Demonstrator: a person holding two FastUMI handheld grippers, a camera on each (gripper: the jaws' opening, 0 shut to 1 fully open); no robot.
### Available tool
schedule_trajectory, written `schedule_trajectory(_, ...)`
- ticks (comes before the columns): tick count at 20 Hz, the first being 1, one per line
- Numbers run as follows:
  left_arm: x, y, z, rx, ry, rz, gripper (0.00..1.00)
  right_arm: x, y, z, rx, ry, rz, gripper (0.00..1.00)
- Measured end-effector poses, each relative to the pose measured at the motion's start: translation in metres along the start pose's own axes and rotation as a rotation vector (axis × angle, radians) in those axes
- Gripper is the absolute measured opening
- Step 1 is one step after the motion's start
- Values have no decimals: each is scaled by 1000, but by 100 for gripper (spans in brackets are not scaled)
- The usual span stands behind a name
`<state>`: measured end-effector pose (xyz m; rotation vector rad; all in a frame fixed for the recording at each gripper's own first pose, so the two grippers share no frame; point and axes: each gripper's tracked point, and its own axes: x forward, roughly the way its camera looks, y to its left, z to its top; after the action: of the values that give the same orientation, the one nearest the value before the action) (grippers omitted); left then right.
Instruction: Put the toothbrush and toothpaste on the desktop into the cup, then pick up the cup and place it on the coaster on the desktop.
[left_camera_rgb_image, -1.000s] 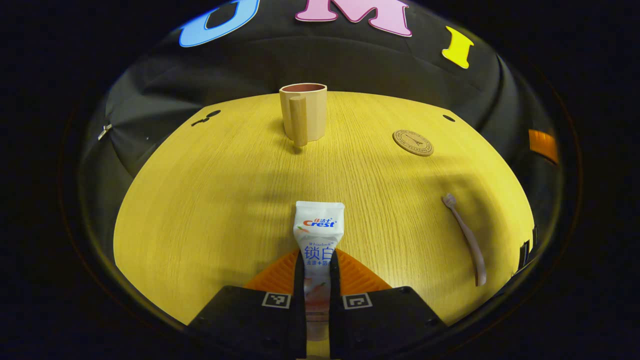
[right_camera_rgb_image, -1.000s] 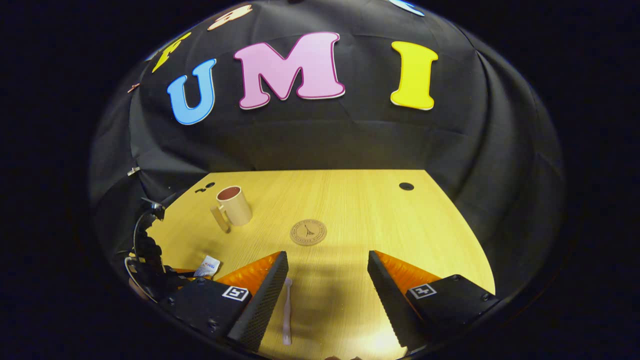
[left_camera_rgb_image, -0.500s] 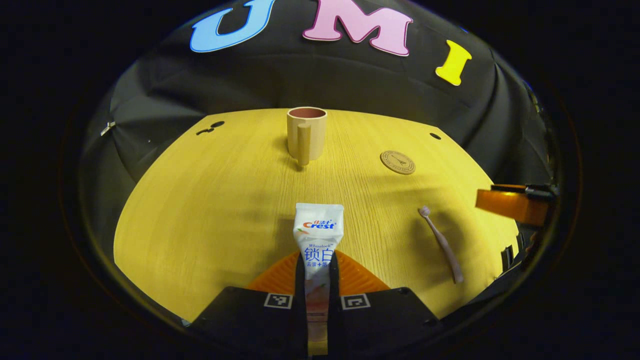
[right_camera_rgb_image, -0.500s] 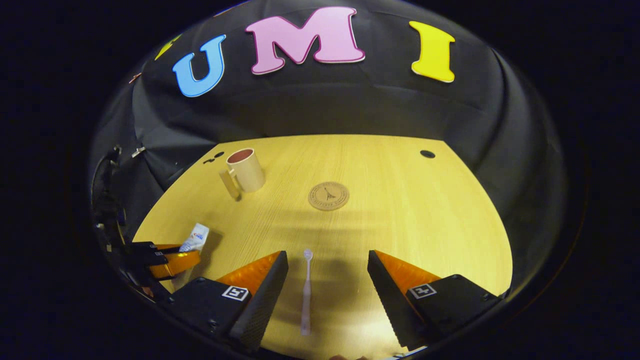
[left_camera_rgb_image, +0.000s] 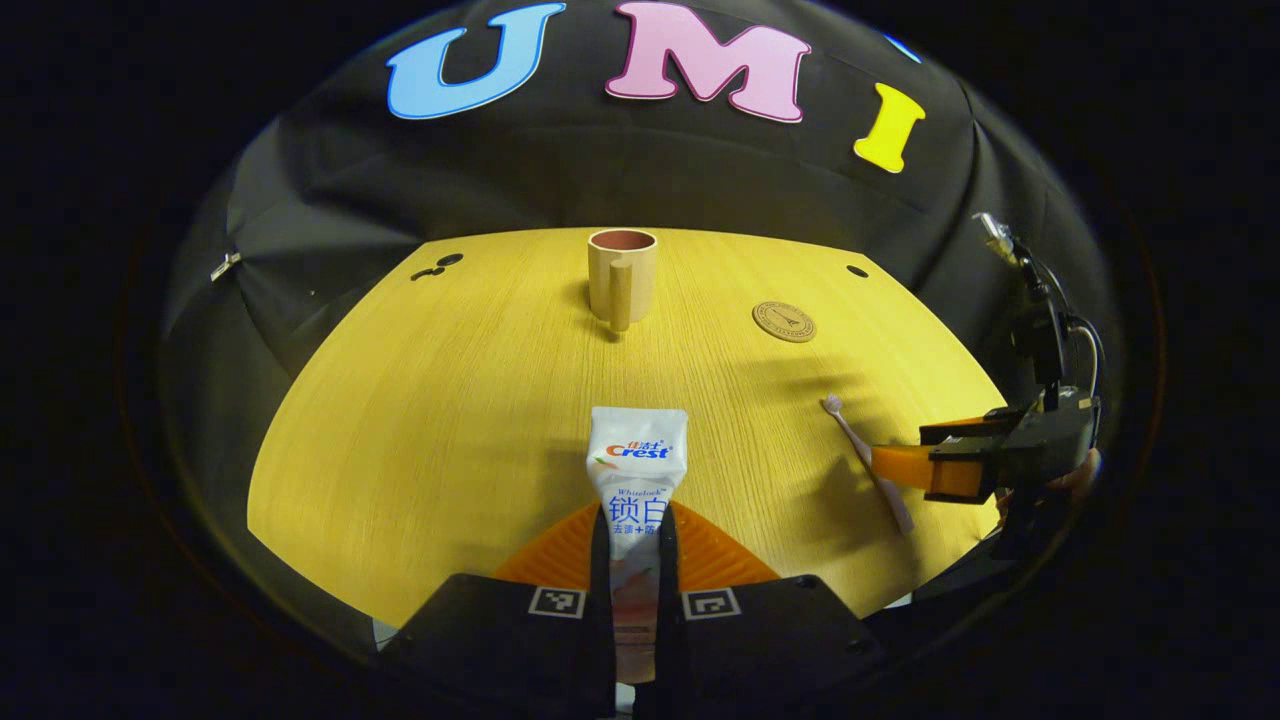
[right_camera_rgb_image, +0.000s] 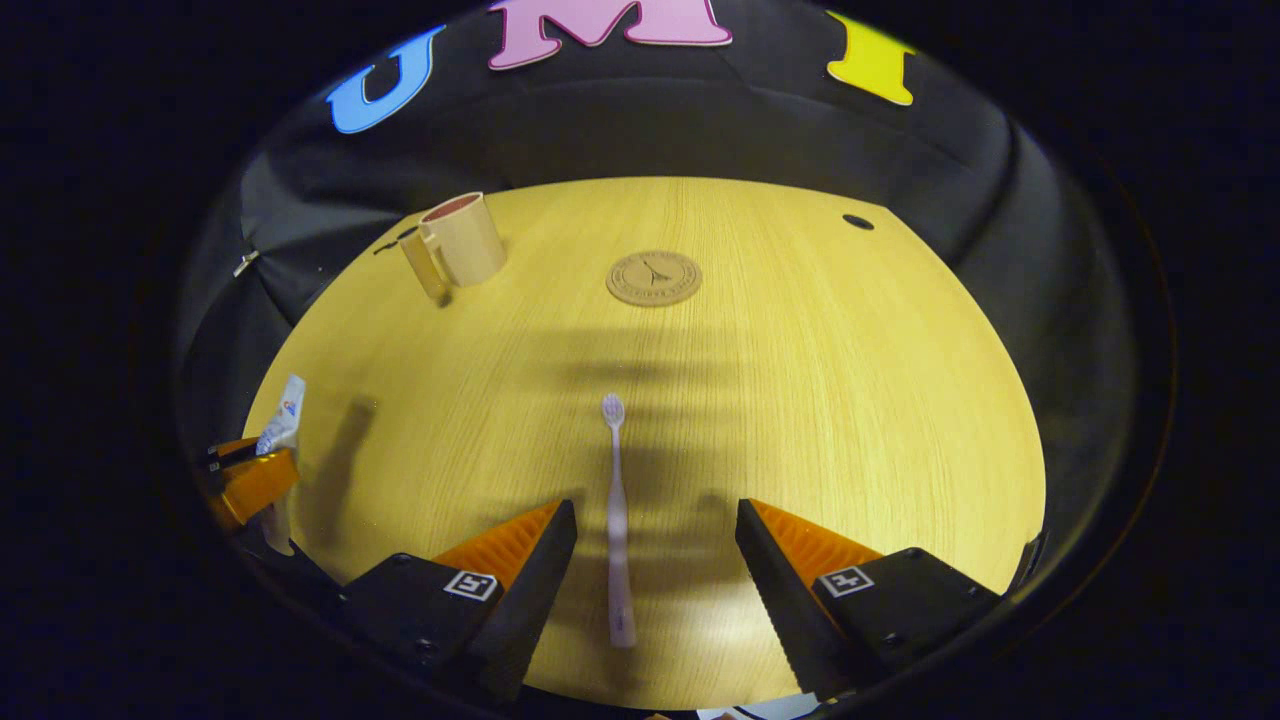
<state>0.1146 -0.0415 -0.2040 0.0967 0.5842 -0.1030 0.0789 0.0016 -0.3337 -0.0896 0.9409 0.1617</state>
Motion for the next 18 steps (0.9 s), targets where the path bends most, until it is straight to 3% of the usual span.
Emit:
schedule_trajectory(6, -6, 2, 0, 26, 2, -15, 21, 6, -1, -16, -3, 47, -26, 100)
schedule_trajectory(8, -8, 1, 3, 23, -8, -20, 21, 7, 2, -16, -4, 51, -26, 90)
schedule_trajectory(9, -9, 1, 3, 21, -9, -22, 21, 8, 3, -14, -4, 48, -24, 81)
schedule_trajectory(10, -10, 1, 3, 19, -10, -23, 21, 9, 6, -15, -6, 56, -23, 58)
schedule_trajectory(11, -11, 1, 1, 19, -8, -24, 21, 8, 9, -13, -12, 54, -18, 55)
schedule_trajectory(13, -13, 1, -4, 20, -1, -23, 16, 11, 14, -11, -24, 54, -10, 16)
schedule_trajectory(14, -13, 1, -7, 21, 3, -23, 21, 11, 15, -11, -33, 54, -11, 20)
schedule_trajectory(15, -14, 1, -11, 21, 9, -22, 21, 10, 16, -11, -49, 50, 7, 11)
schedule_trajectory(18, -17, 0, -18, 5, 19, -21, 21, 8, 26, -16, -89, 86, 100, 6)
